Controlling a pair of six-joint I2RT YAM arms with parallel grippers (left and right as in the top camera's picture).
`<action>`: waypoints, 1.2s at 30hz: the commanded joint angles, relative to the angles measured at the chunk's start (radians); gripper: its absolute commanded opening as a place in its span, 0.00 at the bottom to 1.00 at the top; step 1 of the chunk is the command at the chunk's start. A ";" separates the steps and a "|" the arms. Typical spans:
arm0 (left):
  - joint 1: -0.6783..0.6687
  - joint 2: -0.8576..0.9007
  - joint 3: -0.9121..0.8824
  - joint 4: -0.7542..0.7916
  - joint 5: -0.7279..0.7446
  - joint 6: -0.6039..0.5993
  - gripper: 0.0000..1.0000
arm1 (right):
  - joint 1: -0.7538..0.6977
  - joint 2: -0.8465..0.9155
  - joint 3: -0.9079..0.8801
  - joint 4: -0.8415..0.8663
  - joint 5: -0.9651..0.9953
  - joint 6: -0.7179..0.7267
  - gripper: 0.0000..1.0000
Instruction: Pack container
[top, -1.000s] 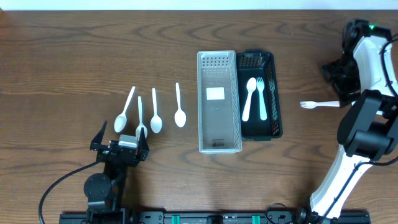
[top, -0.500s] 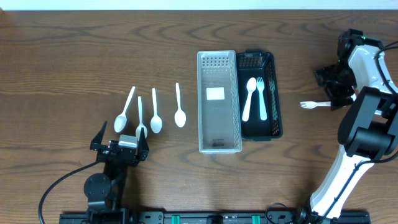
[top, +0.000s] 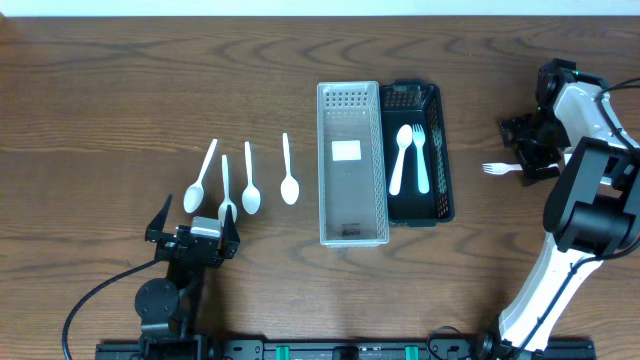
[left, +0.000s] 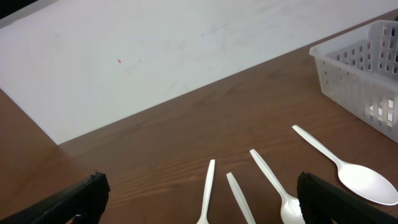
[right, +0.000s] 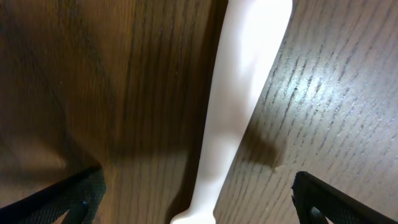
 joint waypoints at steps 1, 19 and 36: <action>0.006 -0.005 -0.017 -0.033 0.015 -0.009 0.98 | -0.007 -0.019 -0.024 0.016 -0.008 0.021 0.99; 0.006 -0.005 -0.017 -0.033 0.015 -0.009 0.98 | -0.018 -0.019 -0.124 0.045 -0.025 0.103 0.99; 0.006 -0.005 -0.017 -0.033 0.015 -0.009 0.98 | -0.024 -0.019 -0.143 0.090 0.020 0.054 0.99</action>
